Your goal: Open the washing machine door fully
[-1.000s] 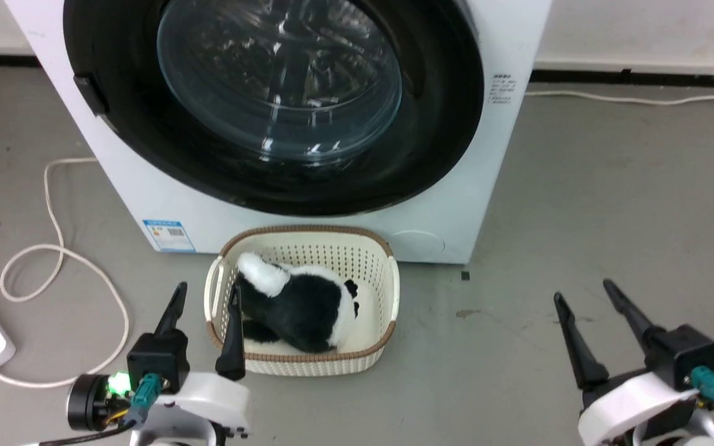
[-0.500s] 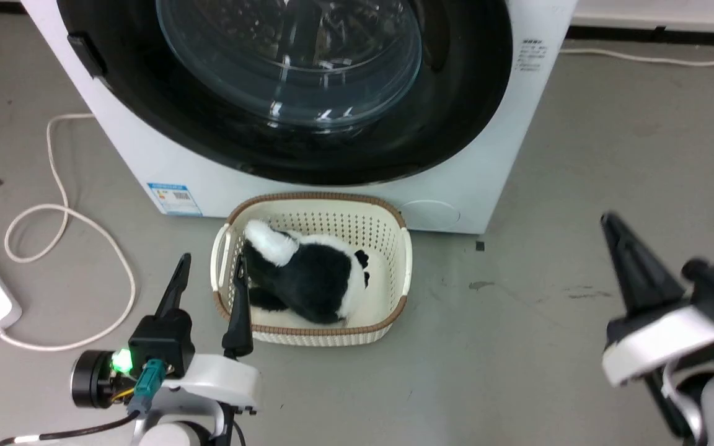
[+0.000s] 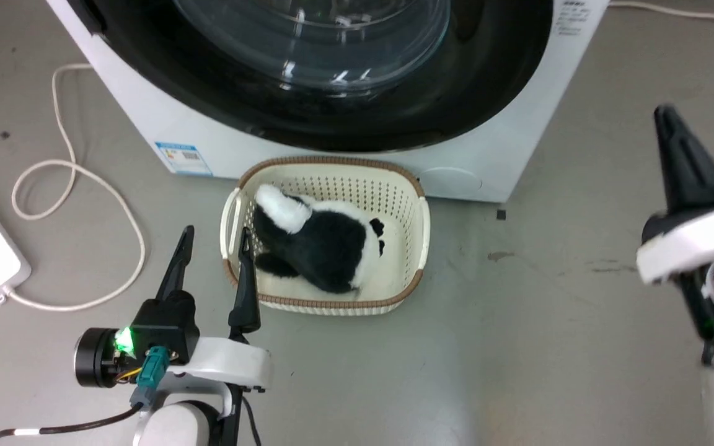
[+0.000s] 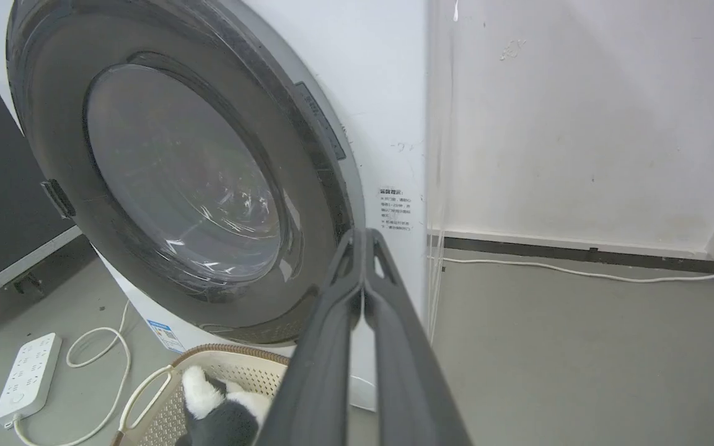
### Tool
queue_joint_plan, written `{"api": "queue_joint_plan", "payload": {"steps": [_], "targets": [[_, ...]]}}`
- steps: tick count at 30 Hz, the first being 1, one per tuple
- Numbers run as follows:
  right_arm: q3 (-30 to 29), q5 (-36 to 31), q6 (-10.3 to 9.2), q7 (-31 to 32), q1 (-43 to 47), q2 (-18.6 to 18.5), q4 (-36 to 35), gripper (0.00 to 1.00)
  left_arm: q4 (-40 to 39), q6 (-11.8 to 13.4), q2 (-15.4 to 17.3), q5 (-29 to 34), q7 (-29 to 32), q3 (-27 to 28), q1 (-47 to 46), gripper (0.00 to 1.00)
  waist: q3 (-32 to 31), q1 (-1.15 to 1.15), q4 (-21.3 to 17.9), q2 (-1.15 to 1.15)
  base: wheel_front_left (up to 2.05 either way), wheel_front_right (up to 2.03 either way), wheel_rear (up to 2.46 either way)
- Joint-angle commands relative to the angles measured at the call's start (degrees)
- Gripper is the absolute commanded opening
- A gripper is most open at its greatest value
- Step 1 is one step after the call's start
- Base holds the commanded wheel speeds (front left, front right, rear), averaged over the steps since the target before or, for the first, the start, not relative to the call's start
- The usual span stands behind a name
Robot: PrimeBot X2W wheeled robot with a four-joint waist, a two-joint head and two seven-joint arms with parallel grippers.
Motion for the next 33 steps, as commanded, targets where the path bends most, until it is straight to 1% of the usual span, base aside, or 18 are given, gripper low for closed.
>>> {"api": "queue_joint_plan", "payload": {"steps": [1,2,8,11,17,26,33], "targets": [[-0.38,1.21,-0.03,0.62,-2.29,0.26,0.4,0.0,-0.38,0.42,0.03,-0.44,-0.57,-0.24,-1.09,1.0,0.83,-0.01,0.46,0.0,0.0,0.0,0.0],[-1.68,4.39,-0.03,3.9,-7.77,1.82,3.31,0.0,-0.64,0.98,0.04,-0.67,-1.17,-0.76,-1.96,1.0,2.89,-0.01,1.19,0.0,0.0,0.0,0.0],[-3.45,7.86,-0.03,7.79,-13.76,2.94,7.37,0.0,-1.03,1.94,0.04,-1.12,-1.89,-1.17,-2.5,1.0,5.0,-0.01,2.26,0.0,0.0,0.0,0.0],[-5.01,9.56,-0.04,10.49,-16.21,2.71,9.86,0.0,-1.01,2.21,0.04,-1.35,-2.25,-1.53,-2.53,1.0,5.77,-0.01,3.17,0.0,0.0,0.0,0.0],[-10.15,14.05,-0.04,16.86,-21.54,2.5,15.76,0.0,-1.25,2.89,0.04,-1.66,-2.96,-2.25,-2.96,1.0,7.15,-0.01,4.76,0.0,0.0,0.0,0.0],[-17.4,17.74,-0.05,25.31,-32.22,3.82,23.38,0.0,-1.87,4.04,0.04,-2.02,-4.04,-3.43,-4.09,1.0,10.04,-0.01,6.44,0.0,0.0,0.0,0.0],[-24.35,18.57,-0.05,33.83,-40.74,4.0,29.26,0.0,-2.06,5.07,0.04,-2.61,-4.88,-4.77,-4.88,1.0,11.99,-0.01,7.87,0.0,0.0,0.0,0.0]]}}
